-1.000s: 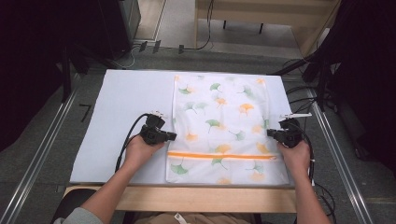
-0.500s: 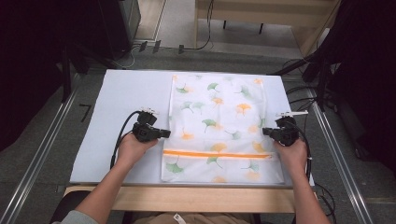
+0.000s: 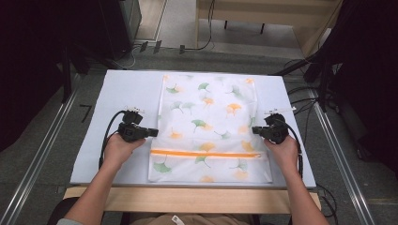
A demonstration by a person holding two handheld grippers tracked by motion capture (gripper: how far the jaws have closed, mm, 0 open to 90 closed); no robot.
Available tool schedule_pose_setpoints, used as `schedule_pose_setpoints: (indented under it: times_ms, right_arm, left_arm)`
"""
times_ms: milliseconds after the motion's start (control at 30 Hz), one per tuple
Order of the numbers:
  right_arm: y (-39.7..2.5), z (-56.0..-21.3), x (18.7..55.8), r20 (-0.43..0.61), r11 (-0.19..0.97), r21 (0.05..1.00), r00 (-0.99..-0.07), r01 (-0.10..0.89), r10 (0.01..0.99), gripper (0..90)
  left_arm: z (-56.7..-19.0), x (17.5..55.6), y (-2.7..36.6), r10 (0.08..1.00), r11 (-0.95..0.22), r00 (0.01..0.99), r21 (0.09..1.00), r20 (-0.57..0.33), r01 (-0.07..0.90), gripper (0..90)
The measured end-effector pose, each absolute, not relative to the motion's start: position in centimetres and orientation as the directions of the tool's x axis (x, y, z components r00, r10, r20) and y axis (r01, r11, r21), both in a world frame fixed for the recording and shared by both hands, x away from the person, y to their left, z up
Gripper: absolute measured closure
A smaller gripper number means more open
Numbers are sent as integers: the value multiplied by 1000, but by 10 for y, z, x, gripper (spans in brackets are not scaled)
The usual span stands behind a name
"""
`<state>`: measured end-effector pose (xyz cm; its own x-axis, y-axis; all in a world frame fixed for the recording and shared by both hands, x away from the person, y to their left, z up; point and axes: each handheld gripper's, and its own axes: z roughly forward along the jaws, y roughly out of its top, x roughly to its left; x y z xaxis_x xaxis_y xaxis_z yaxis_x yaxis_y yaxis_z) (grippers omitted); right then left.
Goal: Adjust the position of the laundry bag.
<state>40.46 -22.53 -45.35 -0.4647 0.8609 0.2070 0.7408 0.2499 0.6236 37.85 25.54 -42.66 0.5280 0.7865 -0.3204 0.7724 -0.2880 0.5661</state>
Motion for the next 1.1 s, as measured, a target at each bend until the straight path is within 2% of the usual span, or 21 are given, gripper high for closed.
schedule_pose_setpoints:
  times_ms: [700, 900, 1100]
  right_arm:
    - [-184, -449, 411, 238, 301, 637, -553, 710, 799, 900]
    - [-180, -452, 412, 221, 323, 627, -559, 709, 799, 866]
    - [-190, -446, 410, 243, 296, 641, -553, 708, 797, 648]
  left_arm:
    - [-420, 371, 301, 849, -222, 440, 559, -291, 798, 900]
    - [-423, 372, 304, 838, -202, 434, 550, -331, 810, 897]
    - [-421, 370, 300, 814, -222, 472, 567, -340, 793, 641]
